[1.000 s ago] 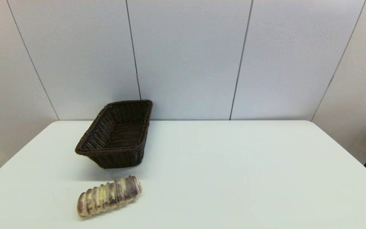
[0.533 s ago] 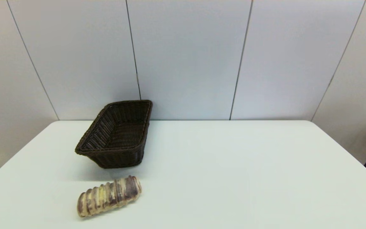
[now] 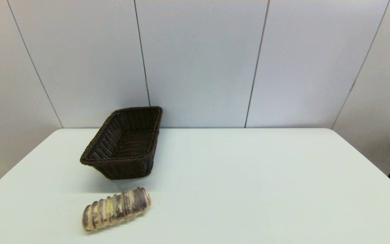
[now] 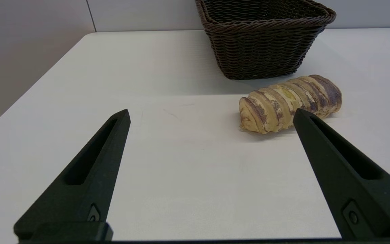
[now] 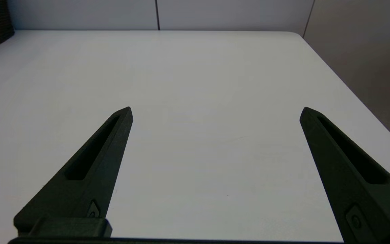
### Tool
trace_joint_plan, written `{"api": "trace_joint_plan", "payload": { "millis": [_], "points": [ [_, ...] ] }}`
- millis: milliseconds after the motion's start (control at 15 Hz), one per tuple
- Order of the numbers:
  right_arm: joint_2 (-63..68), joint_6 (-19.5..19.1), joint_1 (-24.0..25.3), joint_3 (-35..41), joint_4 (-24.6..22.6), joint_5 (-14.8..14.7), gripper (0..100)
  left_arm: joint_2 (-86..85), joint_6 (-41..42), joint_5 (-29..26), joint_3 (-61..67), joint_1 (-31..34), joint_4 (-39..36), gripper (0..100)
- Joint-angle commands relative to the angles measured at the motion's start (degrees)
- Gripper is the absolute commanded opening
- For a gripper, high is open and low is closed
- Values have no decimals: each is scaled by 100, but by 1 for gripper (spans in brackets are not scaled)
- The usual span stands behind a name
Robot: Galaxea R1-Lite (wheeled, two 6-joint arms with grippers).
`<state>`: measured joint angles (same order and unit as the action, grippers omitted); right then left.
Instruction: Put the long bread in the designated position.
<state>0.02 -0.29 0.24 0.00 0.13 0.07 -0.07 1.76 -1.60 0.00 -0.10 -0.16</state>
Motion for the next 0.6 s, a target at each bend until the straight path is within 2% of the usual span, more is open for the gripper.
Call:
{"api": "trace_joint_plan", "payload": {
  "millis": [67,600],
  "points": [
    [6,3,2,0,4,1,100,7,0,1,9,1,-2,100],
    [6,3,2,0,4,1,100,7,0,1,9,1,-2,100]
  ]
}}
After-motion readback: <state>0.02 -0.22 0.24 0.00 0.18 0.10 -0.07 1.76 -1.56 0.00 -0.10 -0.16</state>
